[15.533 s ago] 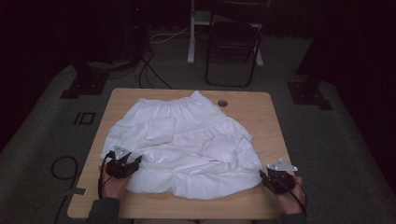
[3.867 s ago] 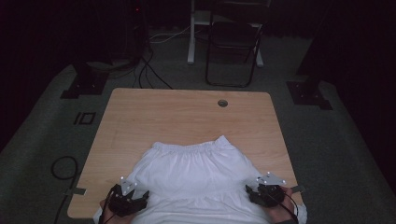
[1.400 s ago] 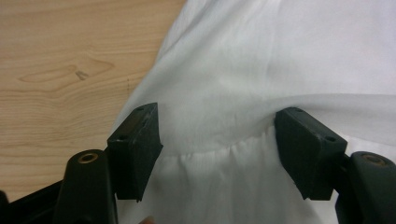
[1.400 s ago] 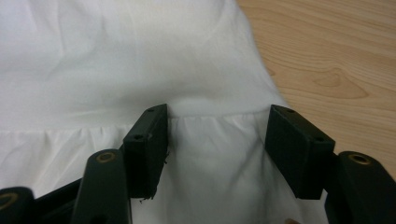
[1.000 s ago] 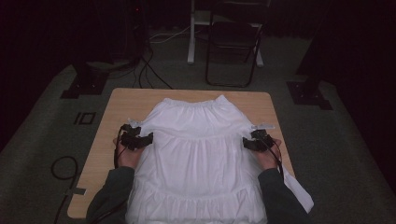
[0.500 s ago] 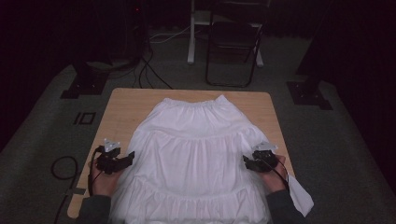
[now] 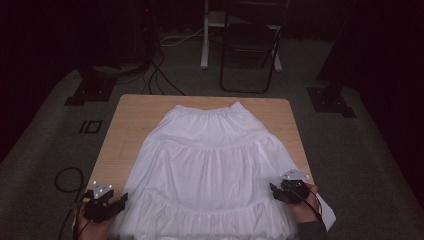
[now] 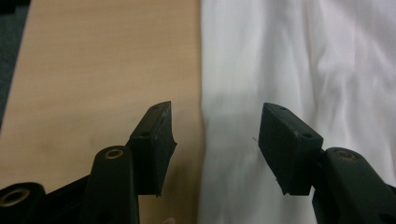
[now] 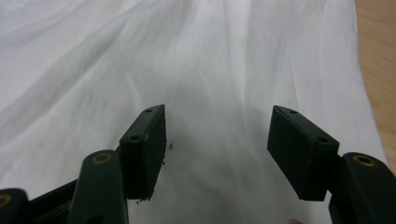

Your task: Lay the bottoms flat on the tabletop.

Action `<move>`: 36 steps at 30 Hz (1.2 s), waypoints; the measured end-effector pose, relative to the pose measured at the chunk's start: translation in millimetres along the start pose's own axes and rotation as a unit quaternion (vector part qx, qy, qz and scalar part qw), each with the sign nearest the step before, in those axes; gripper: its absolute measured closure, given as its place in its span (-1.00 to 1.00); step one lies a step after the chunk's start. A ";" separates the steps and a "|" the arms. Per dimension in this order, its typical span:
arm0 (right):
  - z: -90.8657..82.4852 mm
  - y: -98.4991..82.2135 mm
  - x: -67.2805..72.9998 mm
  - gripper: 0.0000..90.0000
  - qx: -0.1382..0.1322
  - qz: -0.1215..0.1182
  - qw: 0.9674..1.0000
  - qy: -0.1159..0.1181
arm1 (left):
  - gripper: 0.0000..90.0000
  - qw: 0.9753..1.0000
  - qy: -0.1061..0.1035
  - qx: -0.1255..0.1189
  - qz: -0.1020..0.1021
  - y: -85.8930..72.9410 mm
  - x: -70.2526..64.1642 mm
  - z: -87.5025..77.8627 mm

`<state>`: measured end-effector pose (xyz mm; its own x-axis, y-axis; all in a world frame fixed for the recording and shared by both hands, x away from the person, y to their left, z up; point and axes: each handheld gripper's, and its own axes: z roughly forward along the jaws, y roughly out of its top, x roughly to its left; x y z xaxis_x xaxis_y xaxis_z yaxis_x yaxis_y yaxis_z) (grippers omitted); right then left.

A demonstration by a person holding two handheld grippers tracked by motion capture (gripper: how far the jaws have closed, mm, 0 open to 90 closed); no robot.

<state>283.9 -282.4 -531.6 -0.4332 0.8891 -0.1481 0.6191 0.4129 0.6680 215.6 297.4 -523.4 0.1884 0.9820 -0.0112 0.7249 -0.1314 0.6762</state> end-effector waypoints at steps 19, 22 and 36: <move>0.6 -12.0 -4.6 -0.18 -0.006 0.023 1.000 0.002 | 0.01 1.000 0.005 0.015 0.000 -31.9 -1.1 -12.4; 0.7 -13.3 -5.4 -0.19 -0.009 0.026 1.000 0.004 | 0.37 1.000 -0.001 0.017 -0.004 -31.7 -3.4 -14.6; 1.8 -14.3 -6.7 -0.17 -0.015 0.031 0.999 0.009 | 0.99 0.998 0.045 0.002 -0.041 -19.6 48.1 -17.8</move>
<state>279.2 -294.0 -541.4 -0.4059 0.9093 -0.0922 0.6256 0.3499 0.6973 198.7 349.6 -524.1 0.0692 0.9976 0.0003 0.7384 -0.0514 0.6724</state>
